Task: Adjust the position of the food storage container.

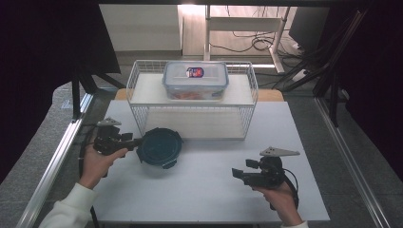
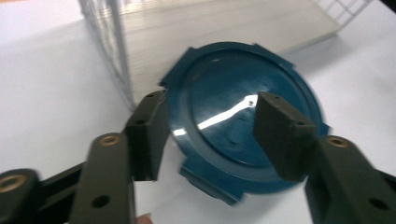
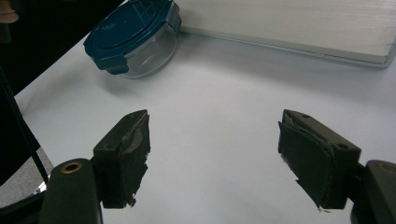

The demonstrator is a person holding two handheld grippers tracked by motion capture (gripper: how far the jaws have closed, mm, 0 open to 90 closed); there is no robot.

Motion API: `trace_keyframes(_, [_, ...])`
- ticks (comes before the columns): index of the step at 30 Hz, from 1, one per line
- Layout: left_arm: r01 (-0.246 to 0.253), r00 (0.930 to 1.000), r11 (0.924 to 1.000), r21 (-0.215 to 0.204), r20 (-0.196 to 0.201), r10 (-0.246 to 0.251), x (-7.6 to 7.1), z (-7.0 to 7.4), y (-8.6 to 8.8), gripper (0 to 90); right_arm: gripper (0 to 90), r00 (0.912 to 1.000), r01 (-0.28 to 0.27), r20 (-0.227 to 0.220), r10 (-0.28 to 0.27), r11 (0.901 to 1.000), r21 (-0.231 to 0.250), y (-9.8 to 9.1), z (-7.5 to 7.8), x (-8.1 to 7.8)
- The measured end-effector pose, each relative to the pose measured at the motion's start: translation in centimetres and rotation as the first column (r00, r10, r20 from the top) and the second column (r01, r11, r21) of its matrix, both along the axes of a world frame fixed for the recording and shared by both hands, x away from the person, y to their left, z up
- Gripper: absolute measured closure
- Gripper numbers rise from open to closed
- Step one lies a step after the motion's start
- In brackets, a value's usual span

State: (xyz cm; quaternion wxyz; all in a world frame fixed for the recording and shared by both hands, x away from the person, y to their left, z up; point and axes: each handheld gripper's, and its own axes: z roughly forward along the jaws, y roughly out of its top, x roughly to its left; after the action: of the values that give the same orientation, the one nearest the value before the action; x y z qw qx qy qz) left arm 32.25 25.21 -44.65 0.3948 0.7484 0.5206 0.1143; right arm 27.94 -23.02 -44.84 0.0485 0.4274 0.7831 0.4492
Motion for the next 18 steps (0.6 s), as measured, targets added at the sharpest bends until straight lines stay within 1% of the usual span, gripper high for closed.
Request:
trace_keyframes(2, [-0.009,0.9999,0.9998,0.02,-0.012,0.009,0.8,-0.6,0.2,54.1,24.8,1.0,0.001,-0.001,-0.001,1.0,-0.004,0.0,-0.1,0.1])
trace_keyframes(4, [-0.018,0.9995,0.9994,0.029,-0.026,0.019,1.6,-1.1,0.4,62.2,24.8,1.0,0.0,-0.003,0.0,1.0,-0.008,0.0,-0.1,0.1])
trace_keyframes(7, [-0.021,0.9994,0.9981,0.058,-0.026,0.022,2.4,-1.6,0.4,70.4,24.8,1.0,0.004,-0.003,-0.004,0.9999,-0.011,-0.1,-0.2,0.1])
trace_keyframes(9, [-0.019,0.9995,0.9978,0.064,-0.026,0.02,2.8,-1.8,0.4,75.1,24.9,1.0,0.007,-0.004,-0.007,0.9999,-0.008,-0.1,-0.2,0.1])
trace_keyframes(11, [-0.02,0.9995,0.9954,0.094,-0.022,0.022,3.3,-2.0,0.2,79.9,24.9,0.9999,0.01,-0.004,-0.01,0.9999,-0.008,-0.2,-0.3,0.2])
trace_keyframes(12, [-0.021,0.9995,0.9952,0.096,-0.022,0.023,3.5,-2.1,0.2,82.4,24.9,0.9999,0.012,-0.006,-0.012,0.9999,-0.008,-0.2,-0.3,0.2])
trace_keyframes(14, [-0.023,0.9995,0.9944,0.104,-0.019,0.025,3.9,-2.2,0.1,85.3,24.9,0.9999,0.012,-0.009,-0.012,0.9999,-0.011,-0.2,-0.4,0.3])
trace_keyframes(16, [-0.027,0.9996,0.9918,0.125,-0.008,0.028,4.2,-2.3,-0.2,87.5,24.9,0.9999,0.012,-0.012,-0.012,0.9998,-0.013,-0.2,-0.5,0.3])
trace_keyframes(18, [-0.02,0.9996,0.9917,0.127,-0.018,0.022,4.5,-2.7,-0.5,89.4,24.9,0.9998,0.014,-0.013,-0.014,0.9998,-0.013,-0.2,-0.5,0.3])
